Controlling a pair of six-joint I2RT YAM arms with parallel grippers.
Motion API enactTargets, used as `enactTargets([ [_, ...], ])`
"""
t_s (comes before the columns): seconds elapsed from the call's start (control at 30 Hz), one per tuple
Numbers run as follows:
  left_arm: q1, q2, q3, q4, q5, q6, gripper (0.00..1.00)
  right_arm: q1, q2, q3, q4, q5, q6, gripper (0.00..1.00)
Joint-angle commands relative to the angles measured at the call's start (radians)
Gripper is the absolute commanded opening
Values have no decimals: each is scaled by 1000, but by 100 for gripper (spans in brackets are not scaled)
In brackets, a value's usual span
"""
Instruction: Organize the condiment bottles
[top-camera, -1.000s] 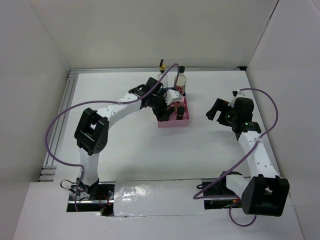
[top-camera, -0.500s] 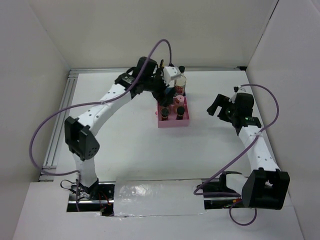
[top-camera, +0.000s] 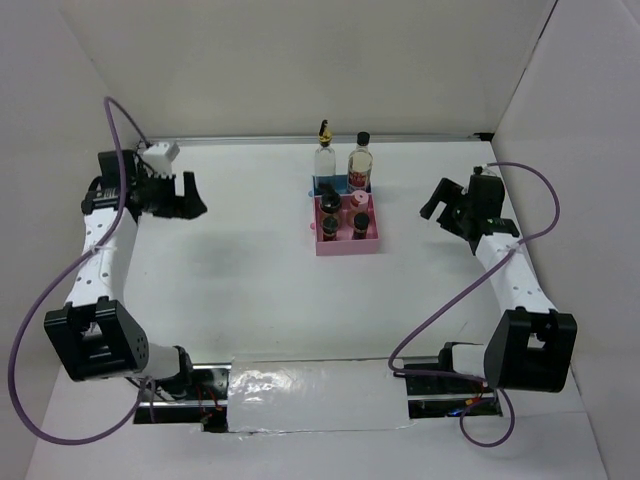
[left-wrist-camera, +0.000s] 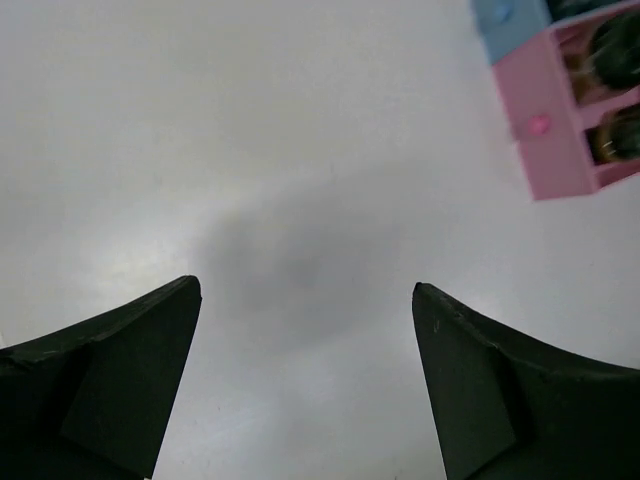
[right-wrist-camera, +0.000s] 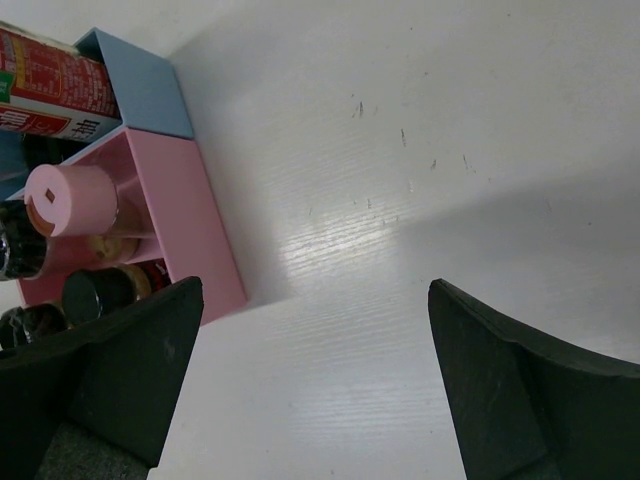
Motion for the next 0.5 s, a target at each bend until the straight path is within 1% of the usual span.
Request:
enactTargets([
  [0.0,55,-91,-177,101,14,-10,99,5,7,61,13,12,19,100],
  [0.03,67,-126,-248,120,11,6,99,6,4,64,11,8,19,100],
  [0.23,107,-214,-430,218,17,26,99,8,-19,58,14,12,15,100],
  [0.43,159,-303,-587,284,133,23,99,9,-27,36,5,-11,30,100],
  [0.47,161,-314,-605,298,175,26,99,11,-33,33,7,-21,33,100],
])
